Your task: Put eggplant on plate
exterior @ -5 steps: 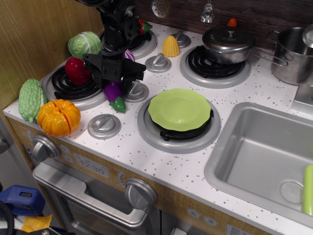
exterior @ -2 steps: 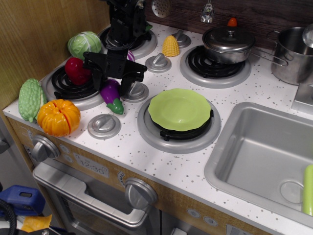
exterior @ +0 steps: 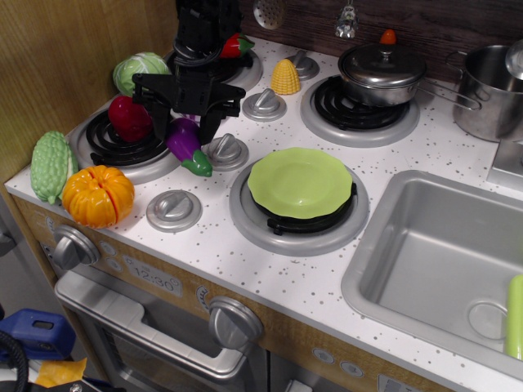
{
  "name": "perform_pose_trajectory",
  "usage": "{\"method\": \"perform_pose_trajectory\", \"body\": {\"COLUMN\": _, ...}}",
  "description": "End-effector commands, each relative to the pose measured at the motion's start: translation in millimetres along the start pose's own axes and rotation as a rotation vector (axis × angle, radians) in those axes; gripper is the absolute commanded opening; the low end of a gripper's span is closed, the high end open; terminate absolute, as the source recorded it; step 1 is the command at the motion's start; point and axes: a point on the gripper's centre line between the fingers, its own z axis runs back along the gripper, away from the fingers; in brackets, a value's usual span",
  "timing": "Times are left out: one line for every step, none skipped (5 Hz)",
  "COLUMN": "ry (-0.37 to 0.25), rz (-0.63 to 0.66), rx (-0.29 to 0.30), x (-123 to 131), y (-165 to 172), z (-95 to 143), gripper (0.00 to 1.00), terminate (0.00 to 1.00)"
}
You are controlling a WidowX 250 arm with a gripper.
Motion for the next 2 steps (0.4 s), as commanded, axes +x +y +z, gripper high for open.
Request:
{"method": "perform_pose_trajectory", "body": {"ry": 0.091, "rz": 0.137, "rx": 0.098, "x": 4.1, "y": 18.2, "z": 45.2, "gripper": 0.0, "terminate": 0.0}}
{"method": "perform_pose_trajectory", "body": {"ry": 0.089, "rz": 0.217, "rx": 0.143, "x": 17.4, "y": 34.7, "z": 55.8, "gripper": 0.0, "terminate": 0.0}}
